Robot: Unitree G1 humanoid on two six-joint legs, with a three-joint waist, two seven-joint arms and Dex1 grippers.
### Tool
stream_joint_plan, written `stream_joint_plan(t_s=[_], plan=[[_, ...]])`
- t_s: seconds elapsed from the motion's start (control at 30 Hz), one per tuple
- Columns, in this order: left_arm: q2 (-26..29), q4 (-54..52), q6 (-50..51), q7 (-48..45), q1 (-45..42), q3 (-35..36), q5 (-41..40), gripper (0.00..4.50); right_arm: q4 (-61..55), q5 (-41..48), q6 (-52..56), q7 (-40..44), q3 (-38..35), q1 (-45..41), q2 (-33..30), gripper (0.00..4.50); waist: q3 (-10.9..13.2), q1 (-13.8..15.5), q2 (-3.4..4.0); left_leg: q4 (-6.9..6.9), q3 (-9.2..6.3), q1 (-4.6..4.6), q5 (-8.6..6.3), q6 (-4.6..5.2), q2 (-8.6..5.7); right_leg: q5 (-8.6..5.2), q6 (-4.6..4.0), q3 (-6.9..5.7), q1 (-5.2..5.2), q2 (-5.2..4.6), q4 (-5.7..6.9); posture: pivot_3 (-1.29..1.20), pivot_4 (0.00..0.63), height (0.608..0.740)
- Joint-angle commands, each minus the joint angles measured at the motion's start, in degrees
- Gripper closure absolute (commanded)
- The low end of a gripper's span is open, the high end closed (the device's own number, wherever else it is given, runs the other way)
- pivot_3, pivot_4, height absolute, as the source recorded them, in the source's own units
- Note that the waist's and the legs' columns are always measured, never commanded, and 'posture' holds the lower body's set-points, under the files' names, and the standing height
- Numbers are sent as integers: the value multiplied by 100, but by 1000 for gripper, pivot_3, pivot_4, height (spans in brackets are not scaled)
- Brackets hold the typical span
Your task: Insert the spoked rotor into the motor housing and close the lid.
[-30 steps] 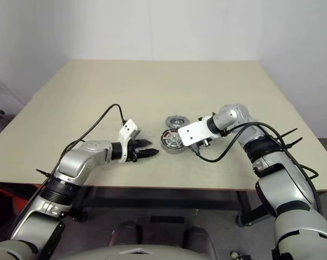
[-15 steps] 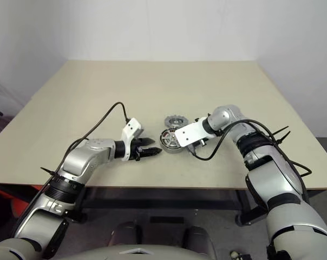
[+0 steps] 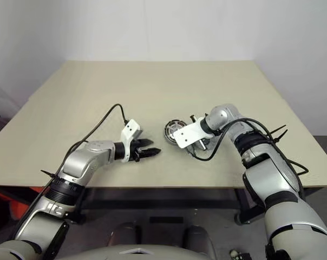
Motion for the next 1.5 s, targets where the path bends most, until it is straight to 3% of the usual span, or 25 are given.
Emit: stream_joint_plan(t_s=[0.03, 0.27, 0.5, 0.87, 1.1, 1.23, 1.5], plan=[[-33, -71, -117, 56, -55, 115, 37, 1500, -2, 84, 134, -115, -133, 6, 2, 4043, 0, -4, 0, 0, 0, 0, 0, 0, 0, 0, 0, 0, 0, 0, 0, 0, 0, 740], [-103, -34, -161, 224, 27, 230, 21, 1500, -743, 783, 731, 466, -478, 116, -87, 4043, 0, -3, 0, 0, 0, -3, 0, 0, 0, 0, 0, 0, -1, 0, -2, 0, 0, 740], [-67, -66, -142, 352, 148, 473, -37, 1500, -1603, 895, 1002, 546, -422, 357, 64, 4043, 2, -7, 0, -2, -1, -24, -4, 7, 0, 0, -1, -1, -19, 0, -6, 0, 0, 740], [28, -386, -16, 475, 445, 729, -92, 1500, -1255, 534, 912, 127, -182, 213, 656, 4043, 3, -3, 1, -3, -1, -25, -4, 6, 1, 0, -1, -1, -20, -1, -6, 0, 0, 740], [42, -514, 65, 547, 526, 799, -99, 1500, -992, 427, 625, 206, -56, 169, 711, 4043, 3, -10, 1, -3, -1, -17, -2, 3, 2, 0, -1, -1, -19, 0, -1, 0, 0, 740], [39, -504, 78, 552, 522, 802, -98, 1500, -1098, 531, 495, 165, -148, 176, 677, 3176, 3, -8, 1, -3, -1, -17, -2, 3, 1, 0, -1, 0, -17, 0, -3, 0, 0, 740], [-32, -408, 35, 536, 470, 738, -76, 1500, -2159, 1223, 1134, 163, -670, 421, 438, 427, 3, 0, 1, -4, -1, -20, -3, 5, 1, 0, -1, 0, -17, 0, -6, 0, 0, 740]])
